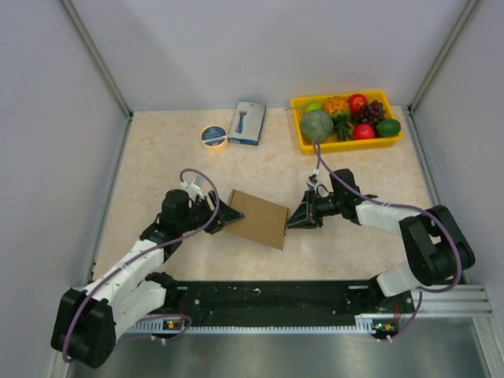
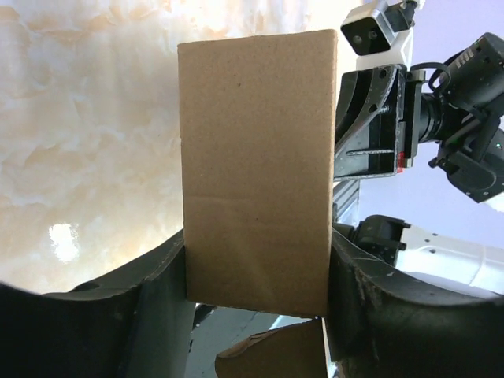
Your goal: Fold the paper box
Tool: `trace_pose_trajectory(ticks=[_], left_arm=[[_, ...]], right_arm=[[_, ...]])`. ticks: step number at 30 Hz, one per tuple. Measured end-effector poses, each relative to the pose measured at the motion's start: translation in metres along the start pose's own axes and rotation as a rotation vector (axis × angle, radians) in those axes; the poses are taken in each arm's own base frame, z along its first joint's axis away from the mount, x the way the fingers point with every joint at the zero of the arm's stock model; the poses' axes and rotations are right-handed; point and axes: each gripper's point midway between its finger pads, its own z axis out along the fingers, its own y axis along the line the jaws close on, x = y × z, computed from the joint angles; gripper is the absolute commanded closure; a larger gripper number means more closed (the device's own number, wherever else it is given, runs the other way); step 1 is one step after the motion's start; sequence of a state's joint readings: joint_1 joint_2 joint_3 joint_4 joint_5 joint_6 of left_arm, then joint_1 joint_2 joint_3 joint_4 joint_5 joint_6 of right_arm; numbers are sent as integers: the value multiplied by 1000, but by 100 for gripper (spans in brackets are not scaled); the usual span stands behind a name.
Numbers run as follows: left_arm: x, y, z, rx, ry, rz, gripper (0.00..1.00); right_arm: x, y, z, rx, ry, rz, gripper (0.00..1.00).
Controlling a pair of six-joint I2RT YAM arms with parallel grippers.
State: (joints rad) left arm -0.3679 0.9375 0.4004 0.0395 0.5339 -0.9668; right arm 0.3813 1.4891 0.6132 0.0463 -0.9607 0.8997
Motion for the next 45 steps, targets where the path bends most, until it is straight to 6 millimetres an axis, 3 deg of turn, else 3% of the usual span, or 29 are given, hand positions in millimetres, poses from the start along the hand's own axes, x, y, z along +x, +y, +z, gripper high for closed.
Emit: trace_pose_trajectory(ticks=[1, 6, 11, 13, 16, 18, 20, 29, 38, 45], left_arm=[[-1, -2, -2, 5, -7, -5, 43], [-9, 3, -9, -28, -54, -44, 44], [-5, 22, -16, -122, -41, -151, 41], [-4, 26, -19, -169, -27, -202, 40], [-5, 22, -25, -216, -12, -267, 39], [-7, 19, -27, -237, -6, -306, 39], [-7, 17, -29, -254, 8, -351, 39], [10, 22, -33, -291, 80, -546, 42], [25, 24, -33, -247, 124, -671, 46], [29, 25, -33, -233, 142, -723, 46]], right_arm=[[0, 2, -1, -1, -4, -14, 80], [-5, 19, -11, 20, -17, -141, 39], [-17, 46, -29, 164, -121, -477, 11], [-1, 72, -28, 239, -169, -748, 8], [59, 126, -15, 187, -153, -1163, 2], [84, 142, -9, 175, -149, -1335, 1], [88, 142, -3, 233, -169, -1439, 1], [89, 88, 63, 660, -38, -1747, 3], [60, 84, 76, 849, -151, -1829, 13], [61, 72, 84, 825, -141, -1873, 17]])
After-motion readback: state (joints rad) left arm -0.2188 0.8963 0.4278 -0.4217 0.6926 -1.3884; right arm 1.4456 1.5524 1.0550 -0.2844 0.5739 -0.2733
